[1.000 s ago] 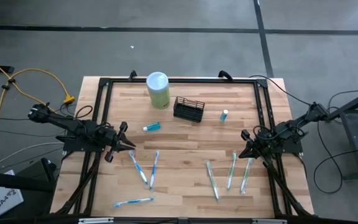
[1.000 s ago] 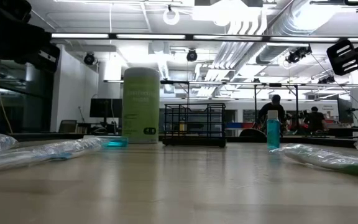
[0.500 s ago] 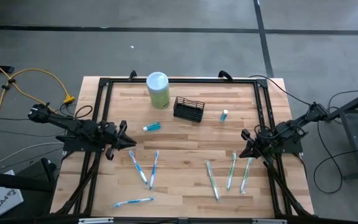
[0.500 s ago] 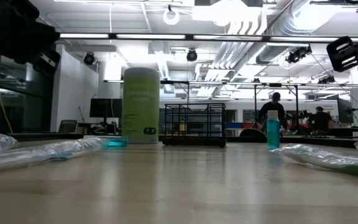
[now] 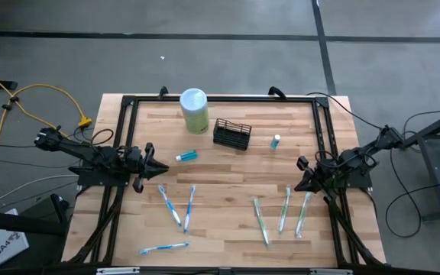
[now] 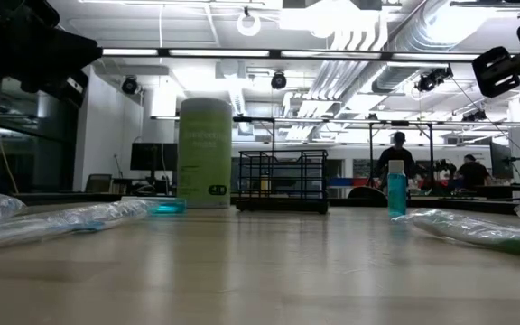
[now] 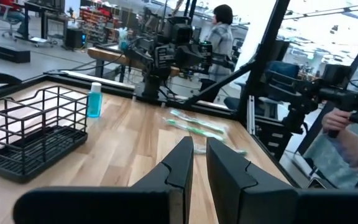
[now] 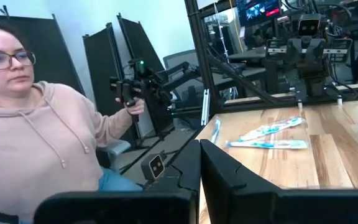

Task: Pick & Place toothbrushing station
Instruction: Put the left mouthwash into the mesh organizer

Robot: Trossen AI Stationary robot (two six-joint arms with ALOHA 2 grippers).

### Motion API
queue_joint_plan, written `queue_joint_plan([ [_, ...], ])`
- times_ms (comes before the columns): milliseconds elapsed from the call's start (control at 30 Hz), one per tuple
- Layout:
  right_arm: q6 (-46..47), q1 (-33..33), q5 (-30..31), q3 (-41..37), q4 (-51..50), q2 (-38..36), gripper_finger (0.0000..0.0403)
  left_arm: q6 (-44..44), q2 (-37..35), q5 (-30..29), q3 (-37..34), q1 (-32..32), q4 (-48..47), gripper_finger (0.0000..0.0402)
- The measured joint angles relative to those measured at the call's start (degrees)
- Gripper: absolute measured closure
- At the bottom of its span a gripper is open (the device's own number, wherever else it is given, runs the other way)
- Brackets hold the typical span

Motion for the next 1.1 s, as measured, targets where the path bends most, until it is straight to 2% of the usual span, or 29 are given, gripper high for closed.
queue_joint_plan([
  [100,0.1,0.0,3.3,0.0,3.1,0.0,0.0401,-1.7,0.0,0.0,0.2,0.0,0.1,0.0360],
  [200,-0.7,-0.1,9.6,0.0,7.4,0.0,0.0401,-1.6,1.1,0.0,1.8,0.0,0.2,0.0360],
  [300,-3.2,-0.1,15.0,0.5,7.2,0.1,0.0401,1.5,4.2,-0.5,5.8,0.0,-0.2,0.0360],
  [367,-5.3,-0.2,17.0,1.8,7.3,1.0,0.0401,4.1,7.6,-2.9,9.1,0.0,0.4,0.0360],
  [633,-12.3,-2.9,17.7,10.1,6.5,9.6,0.0401,11.6,28.6,-4.6,27.0,0.8,-2.3,0.0360],
  [800,-12.0,-5.7,18.7,17.4,-2.1,18.1,0.0401,6.3,39.5,-8.4,38.6,4.0,-20.4,0.0360],
  [900,-12.0,-7.7,20.5,22.3,-7.7,23.8,0.0401,4.2,43.3,-9.1,40.8,5.7,-24.3,0.0360],
  [1033,-11.8,-10.1,20.5,27.0,-11.8,31.2,0.0401,0.5,45.5,-9.4,40.0,6.4,-26.0,0.0360],
  [1100,-11.8,-11.1,20.5,28.2,-12.2,33.9,0.0401,-1.6,46.1,-11.3,38.9,6.3,-27.0,0.0360],
])
